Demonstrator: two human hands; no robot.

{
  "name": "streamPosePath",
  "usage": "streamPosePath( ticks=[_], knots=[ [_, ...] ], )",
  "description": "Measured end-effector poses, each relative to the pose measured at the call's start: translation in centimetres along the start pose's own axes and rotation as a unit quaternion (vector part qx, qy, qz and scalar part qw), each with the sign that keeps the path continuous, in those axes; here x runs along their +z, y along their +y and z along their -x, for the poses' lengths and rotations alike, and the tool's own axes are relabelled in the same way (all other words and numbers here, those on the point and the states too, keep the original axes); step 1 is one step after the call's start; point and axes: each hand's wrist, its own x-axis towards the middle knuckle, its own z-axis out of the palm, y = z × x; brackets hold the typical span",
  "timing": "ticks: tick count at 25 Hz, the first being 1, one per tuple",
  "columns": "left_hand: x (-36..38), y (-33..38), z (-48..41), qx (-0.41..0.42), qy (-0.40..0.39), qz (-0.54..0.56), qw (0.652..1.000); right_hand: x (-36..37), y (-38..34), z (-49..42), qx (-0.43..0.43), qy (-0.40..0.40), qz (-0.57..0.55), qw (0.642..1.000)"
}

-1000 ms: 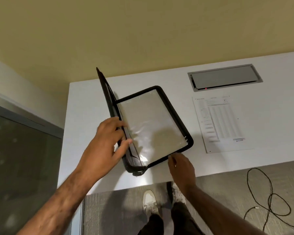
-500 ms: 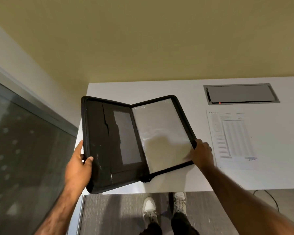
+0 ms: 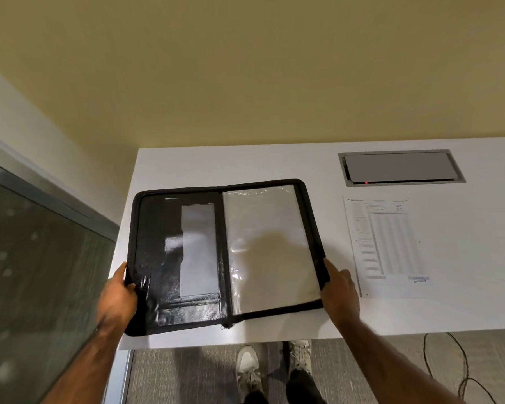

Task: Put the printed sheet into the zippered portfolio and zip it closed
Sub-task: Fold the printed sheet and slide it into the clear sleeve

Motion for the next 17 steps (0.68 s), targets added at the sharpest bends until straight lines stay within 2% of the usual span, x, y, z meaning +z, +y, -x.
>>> streamPosePath(
  ticks=[5,9,11,12,14,17],
  knots=[
    [2.4,0.0,-0.5,-0.015,0.047,-0.118,0.992,0.4,0.0,0.3,-0.005,-0.016,0.042,0.999],
    [4.9,2.4,1.6,0.032,0.144,-0.140,0.979,-1.5,0.8,-0.3,-0.026,-0.046,0.001,0.999],
    [6.3,5.4,4.1,0.057,0.162,-0.143,0.975,-3.3,2.0,-0.8,-0.049,-0.035,-0.028,0.998],
    [7.3,7.7,5.7,0.097,0.151,-0.150,0.972,-4.4,2.9,-1.4,-0.056,-0.019,-0.039,0.997],
    [10.3,12.7,9.5,0.234,0.094,-0.156,0.955,-6.7,4.9,-3.2,-0.063,0.021,-0.046,0.997],
    [17.7,20.9,14.1,0.436,-0.059,-0.164,0.883,-11.1,8.4,-7.9,-0.068,0.042,-0.031,0.996]
  ],
)
